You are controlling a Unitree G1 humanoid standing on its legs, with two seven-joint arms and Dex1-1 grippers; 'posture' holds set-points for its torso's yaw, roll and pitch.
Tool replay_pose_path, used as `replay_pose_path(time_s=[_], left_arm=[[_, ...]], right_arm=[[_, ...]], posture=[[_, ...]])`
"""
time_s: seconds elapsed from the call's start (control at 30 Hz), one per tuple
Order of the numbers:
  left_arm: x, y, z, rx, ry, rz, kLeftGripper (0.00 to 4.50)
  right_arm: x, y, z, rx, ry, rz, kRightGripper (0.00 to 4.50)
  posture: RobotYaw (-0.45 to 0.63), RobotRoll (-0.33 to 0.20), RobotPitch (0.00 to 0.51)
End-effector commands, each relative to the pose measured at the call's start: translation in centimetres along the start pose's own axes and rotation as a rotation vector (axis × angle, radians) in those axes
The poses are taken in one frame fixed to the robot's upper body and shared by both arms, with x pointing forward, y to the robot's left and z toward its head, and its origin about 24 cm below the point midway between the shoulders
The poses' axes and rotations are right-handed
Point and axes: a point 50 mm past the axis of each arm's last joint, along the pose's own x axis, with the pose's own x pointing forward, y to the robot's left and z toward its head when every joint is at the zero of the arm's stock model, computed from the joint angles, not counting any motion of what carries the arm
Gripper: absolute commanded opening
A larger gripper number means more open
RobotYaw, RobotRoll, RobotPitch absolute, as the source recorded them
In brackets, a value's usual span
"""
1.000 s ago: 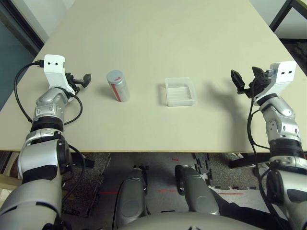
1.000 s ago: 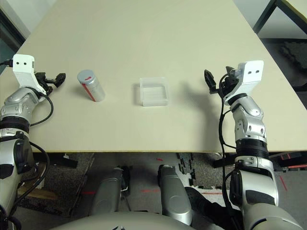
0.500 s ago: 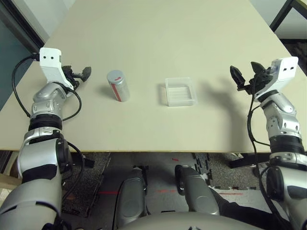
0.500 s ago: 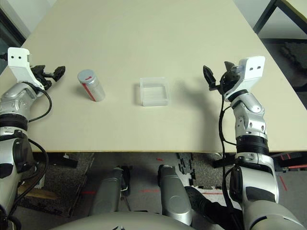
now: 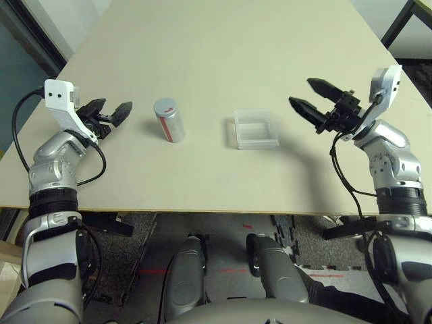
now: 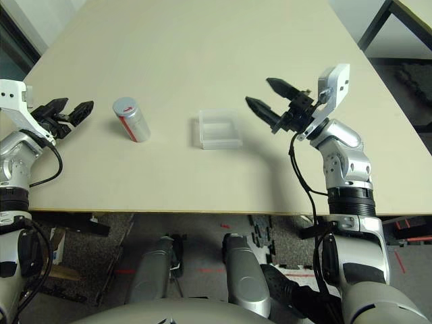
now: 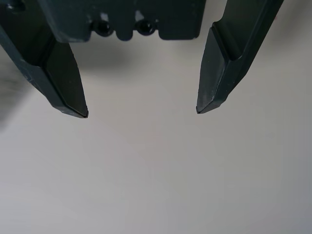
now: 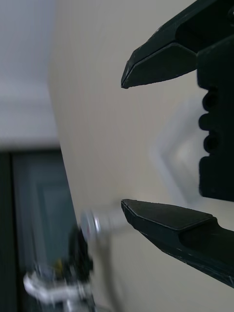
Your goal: Pour the medicine from the bottle into the box.
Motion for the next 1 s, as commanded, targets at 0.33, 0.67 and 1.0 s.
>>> replay_pose_path(time_s=[0.33, 0.67, 1.0], left_arm=[[-1.5, -3.1, -1.2, -0.017, 0.047, -0.212, 4.45], [-2.7, -5.1, -2.7, 0.003, 0.095, -0.281, 4.45], [-1.2, -6.6, -3.3, 0.024, 0.011, -0.171, 4.45]], right_arm=[[0.0, 2.5, -1.3, -0.012, 0.158, 0.217, 4.5], [0.3, 1.9, -2.0, -0.026, 0.191, 0.208, 4.5], [0.6, 1.1, -2.3, -0.032, 0.183, 0.16, 4.5]], posture=[[-0.06, 0.0, 0.11], [-0.04, 0.0, 0.126], [-0.04, 0.0, 0.141]])
